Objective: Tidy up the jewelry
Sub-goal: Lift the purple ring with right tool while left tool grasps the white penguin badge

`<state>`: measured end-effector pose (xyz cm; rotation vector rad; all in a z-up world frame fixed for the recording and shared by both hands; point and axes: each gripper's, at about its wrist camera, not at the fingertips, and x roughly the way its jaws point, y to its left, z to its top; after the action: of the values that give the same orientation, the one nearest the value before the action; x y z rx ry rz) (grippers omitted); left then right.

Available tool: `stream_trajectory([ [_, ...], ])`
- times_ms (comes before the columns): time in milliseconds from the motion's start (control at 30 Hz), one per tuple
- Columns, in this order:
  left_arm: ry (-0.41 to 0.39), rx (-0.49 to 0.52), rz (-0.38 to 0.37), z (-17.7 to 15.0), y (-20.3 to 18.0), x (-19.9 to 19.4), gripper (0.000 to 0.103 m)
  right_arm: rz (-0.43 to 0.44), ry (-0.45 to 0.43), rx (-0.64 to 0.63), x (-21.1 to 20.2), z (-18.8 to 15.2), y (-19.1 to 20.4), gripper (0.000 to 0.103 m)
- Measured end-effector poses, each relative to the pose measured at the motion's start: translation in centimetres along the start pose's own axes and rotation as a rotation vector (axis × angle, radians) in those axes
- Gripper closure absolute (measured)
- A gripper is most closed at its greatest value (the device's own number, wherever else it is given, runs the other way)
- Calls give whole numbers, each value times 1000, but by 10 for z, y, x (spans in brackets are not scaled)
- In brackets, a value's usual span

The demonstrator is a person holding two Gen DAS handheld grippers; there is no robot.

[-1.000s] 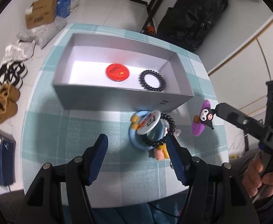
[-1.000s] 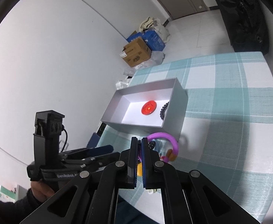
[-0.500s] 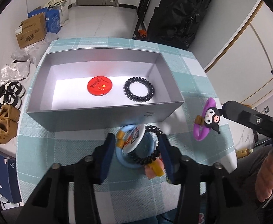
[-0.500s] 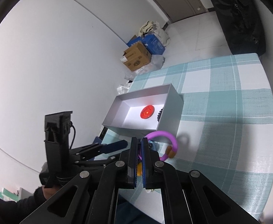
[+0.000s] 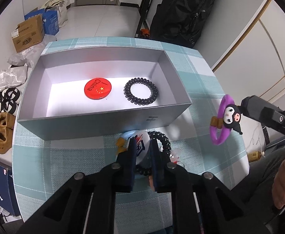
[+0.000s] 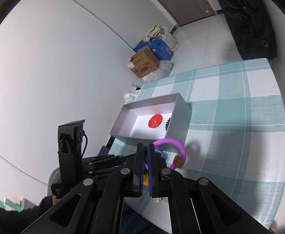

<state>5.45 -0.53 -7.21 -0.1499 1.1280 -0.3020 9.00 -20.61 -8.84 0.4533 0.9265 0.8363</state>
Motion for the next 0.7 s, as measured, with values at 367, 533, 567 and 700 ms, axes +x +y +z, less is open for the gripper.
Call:
stream_trajectory([
  [367, -9, -28, -12, 0, 5, -8, 100, 3, -9, -3, 1, 2, 3, 100],
  [533, -14, -24, 7, -1, 6, -8, 101, 6, -14, -2, 3, 3, 5, 100],
  [567, -14, -24, 15, -2, 6, -7, 101, 7, -13, -3, 3, 3, 5, 100],
  [700, -19, -32, 26, -4, 11, -8, 102, 10, -10, -3, 7, 4, 7, 100],
])
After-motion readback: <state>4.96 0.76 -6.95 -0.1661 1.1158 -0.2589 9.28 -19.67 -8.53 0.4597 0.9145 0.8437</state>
